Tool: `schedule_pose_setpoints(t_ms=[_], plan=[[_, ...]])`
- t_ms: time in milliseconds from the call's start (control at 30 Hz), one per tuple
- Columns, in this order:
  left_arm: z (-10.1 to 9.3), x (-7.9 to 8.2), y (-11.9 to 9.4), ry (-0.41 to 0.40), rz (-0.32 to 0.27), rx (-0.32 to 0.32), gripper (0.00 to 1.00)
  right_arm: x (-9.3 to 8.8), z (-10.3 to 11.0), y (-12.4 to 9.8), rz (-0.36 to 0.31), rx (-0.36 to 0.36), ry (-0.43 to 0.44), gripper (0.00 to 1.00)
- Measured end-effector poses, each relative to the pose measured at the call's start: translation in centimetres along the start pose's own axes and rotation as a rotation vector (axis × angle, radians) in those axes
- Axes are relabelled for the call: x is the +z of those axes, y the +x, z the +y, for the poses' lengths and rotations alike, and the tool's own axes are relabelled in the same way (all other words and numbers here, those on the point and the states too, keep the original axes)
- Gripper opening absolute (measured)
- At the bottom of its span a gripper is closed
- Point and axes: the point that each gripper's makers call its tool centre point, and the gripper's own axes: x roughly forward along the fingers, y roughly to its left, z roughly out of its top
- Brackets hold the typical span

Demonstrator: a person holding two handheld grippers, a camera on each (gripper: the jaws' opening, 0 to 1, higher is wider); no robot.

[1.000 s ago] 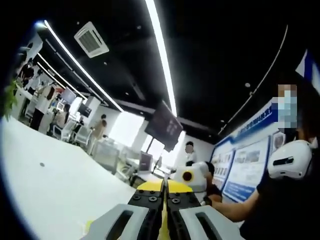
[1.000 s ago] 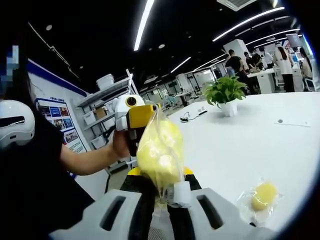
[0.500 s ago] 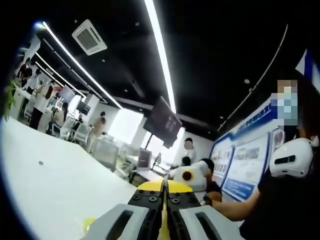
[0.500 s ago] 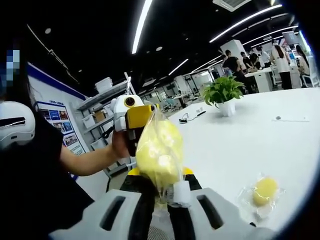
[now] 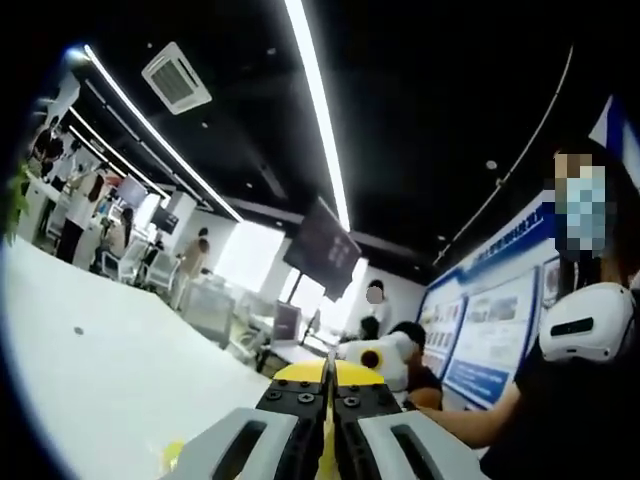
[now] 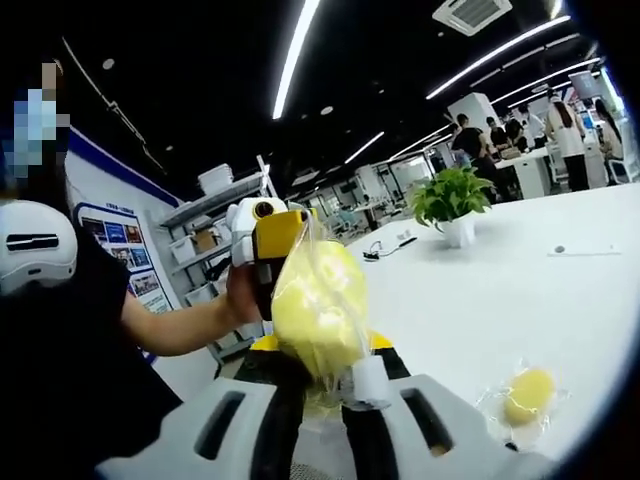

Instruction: Compare the silicone blocks by pressing each to a similar depth, holding the contact briefly, and releasing to observe deformation and rebound differences across the visible hardness samples.

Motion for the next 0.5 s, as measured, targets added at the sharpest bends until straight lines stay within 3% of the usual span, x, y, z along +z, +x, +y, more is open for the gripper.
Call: schedule_pose_setpoints(t_ms=[167, 233, 333, 500], plan=[[-0.2, 0.2, 0.3, 0.008, 0.0, -0.006, 0.0, 0.4, -0.6, -0.2, -0.032, -0.025, -0.046, 0.13], [-0.2, 0.3, 0.4, 0.009, -0.002, -0.011, 0.0, 0.7, -1.2, -0.3, -0.058, -0.054, -0.079, 0.18], [-0.1, 0.2, 0.3, 0.016, 0.002, -0.011, 0.0, 0.7, -1.8, -0.6, -0.092, -0.079, -0.062, 0.29], [0.5, -0.2, 0.3, 0.021, 0.01, 0.003, 0.0, 0.3, -3.0, -0.9, -0.1, -0.129, -0.071, 0.4]])
